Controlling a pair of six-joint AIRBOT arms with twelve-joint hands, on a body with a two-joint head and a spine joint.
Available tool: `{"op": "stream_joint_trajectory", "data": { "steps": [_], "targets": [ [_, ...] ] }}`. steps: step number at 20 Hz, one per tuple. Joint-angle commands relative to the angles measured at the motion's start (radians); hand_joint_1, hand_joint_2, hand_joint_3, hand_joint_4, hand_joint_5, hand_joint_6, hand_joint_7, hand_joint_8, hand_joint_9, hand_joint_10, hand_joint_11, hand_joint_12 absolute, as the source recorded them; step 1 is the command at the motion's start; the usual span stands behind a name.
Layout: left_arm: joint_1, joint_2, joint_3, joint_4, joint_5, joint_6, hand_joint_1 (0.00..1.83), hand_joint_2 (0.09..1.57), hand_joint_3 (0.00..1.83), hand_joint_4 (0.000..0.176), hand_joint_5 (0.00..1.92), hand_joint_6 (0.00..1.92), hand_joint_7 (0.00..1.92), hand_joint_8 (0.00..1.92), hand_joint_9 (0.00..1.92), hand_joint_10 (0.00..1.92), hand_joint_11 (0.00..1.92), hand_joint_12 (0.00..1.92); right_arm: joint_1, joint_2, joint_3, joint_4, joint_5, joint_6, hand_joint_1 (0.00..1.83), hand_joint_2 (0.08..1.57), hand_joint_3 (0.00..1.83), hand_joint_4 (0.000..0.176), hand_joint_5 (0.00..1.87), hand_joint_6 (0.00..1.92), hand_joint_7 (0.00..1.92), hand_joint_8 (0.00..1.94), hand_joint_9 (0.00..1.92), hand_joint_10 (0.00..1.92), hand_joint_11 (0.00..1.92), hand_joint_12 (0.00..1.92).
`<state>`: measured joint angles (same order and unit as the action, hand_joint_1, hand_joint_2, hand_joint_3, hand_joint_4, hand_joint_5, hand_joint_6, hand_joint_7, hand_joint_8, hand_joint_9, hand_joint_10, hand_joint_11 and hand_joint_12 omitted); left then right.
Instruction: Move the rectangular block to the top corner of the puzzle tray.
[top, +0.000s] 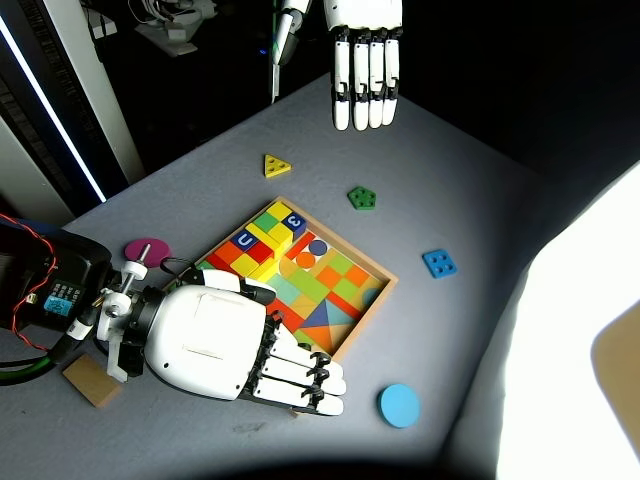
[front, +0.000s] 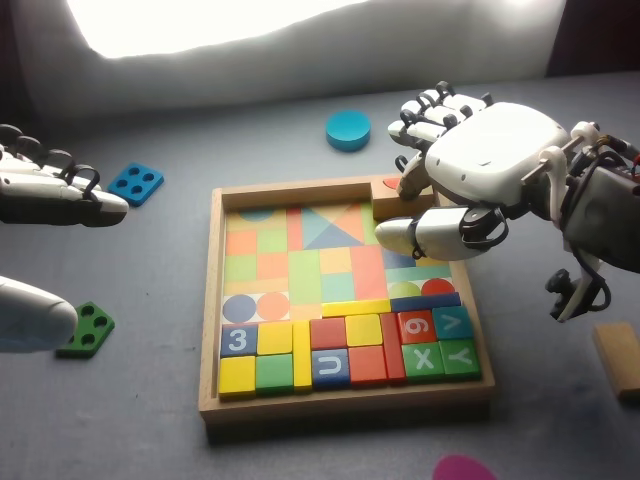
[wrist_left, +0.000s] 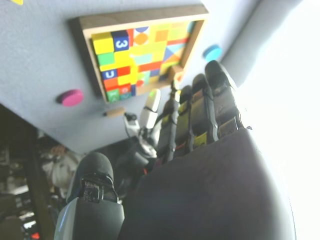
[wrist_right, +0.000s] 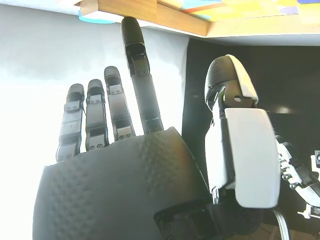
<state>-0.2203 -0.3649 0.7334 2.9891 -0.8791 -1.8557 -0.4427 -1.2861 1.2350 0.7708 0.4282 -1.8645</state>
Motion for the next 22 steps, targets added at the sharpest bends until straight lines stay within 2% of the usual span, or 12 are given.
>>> {"op": "stream_joint_trajectory", "data": {
  "steps": [1, 6, 9, 11, 15, 19, 22],
  "targets": [
    [-0.015, -0.001, -0.001, -0.009, 0.086, -0.001, 0.00, 1.23, 0.00, 0.037, 0.09, 0.00, 0.08, 0.00, 0.08, 0.00, 0.00, 0.34, -0.002, 0.013, 0.008, -0.011, 0.069, -0.014, 0.00, 1.20, 0.00, 0.000, 0.77, 0.12, 0.11, 0.01, 0.00, 0.00, 0.00, 0.00],
    [-0.015, -0.001, -0.002, -0.009, 0.086, -0.001, 0.00, 1.24, 0.00, 0.036, 0.07, 0.00, 0.05, 0.00, 0.05, 0.00, 0.00, 0.26, -0.002, 0.021, 0.008, -0.011, 0.078, -0.024, 0.00, 1.19, 0.00, 0.000, 0.76, 0.11, 0.09, 0.00, 0.00, 0.00, 0.00, 0.00],
    [-0.015, -0.001, 0.000, -0.009, 0.086, -0.001, 0.00, 1.23, 0.00, 0.041, 0.06, 0.00, 0.07, 0.01, 0.05, 0.01, 0.00, 0.28, -0.002, 0.022, 0.008, -0.011, 0.079, -0.024, 0.00, 1.20, 0.00, 0.000, 0.76, 0.11, 0.11, 0.01, 0.00, 0.00, 0.00, 0.00],
    [-0.015, -0.001, 0.002, -0.009, 0.086, -0.001, 0.01, 1.23, 0.00, 0.043, 0.09, 0.01, 0.10, 0.01, 0.09, 0.01, 0.00, 0.37, 0.004, 0.022, 0.008, -0.011, 0.080, -0.024, 0.00, 1.19, 0.00, 0.000, 0.77, 0.11, 0.10, 0.00, 0.00, 0.00, 0.00, 0.00],
    [-0.015, -0.001, 0.003, -0.009, 0.086, -0.001, 0.01, 1.24, 0.00, 0.026, 0.06, 0.00, 0.10, 0.00, 0.08, 0.00, 0.00, 0.23, 0.020, 0.022, 0.006, -0.011, 0.086, -0.024, 0.00, 1.19, 0.00, 0.000, 0.75, 0.10, 0.12, 0.01, 0.00, 0.00, 0.00, 0.00],
    [-0.015, -0.001, 0.002, -0.009, 0.086, -0.001, 0.00, 1.23, 0.00, 0.040, 0.05, 0.00, 0.05, 0.00, 0.07, 0.00, 0.00, 0.26, 0.037, 0.026, 0.006, -0.011, 0.094, -0.024, 0.00, 1.19, 0.00, 0.000, 0.74, 0.09, 0.13, 0.01, 0.00, 0.00, 0.00, 0.00],
    [-0.015, -0.001, 0.001, -0.009, 0.086, -0.001, 0.01, 1.23, 0.00, 0.030, 0.08, 0.00, 0.09, 0.00, 0.09, 0.00, 0.00, 0.34, 0.055, 0.035, 0.004, -0.011, 0.101, -0.023, 0.00, 1.20, 0.00, 0.000, 0.75, 0.09, 0.11, 0.00, 0.00, 0.00, 0.00, 0.00]
  ]
}}
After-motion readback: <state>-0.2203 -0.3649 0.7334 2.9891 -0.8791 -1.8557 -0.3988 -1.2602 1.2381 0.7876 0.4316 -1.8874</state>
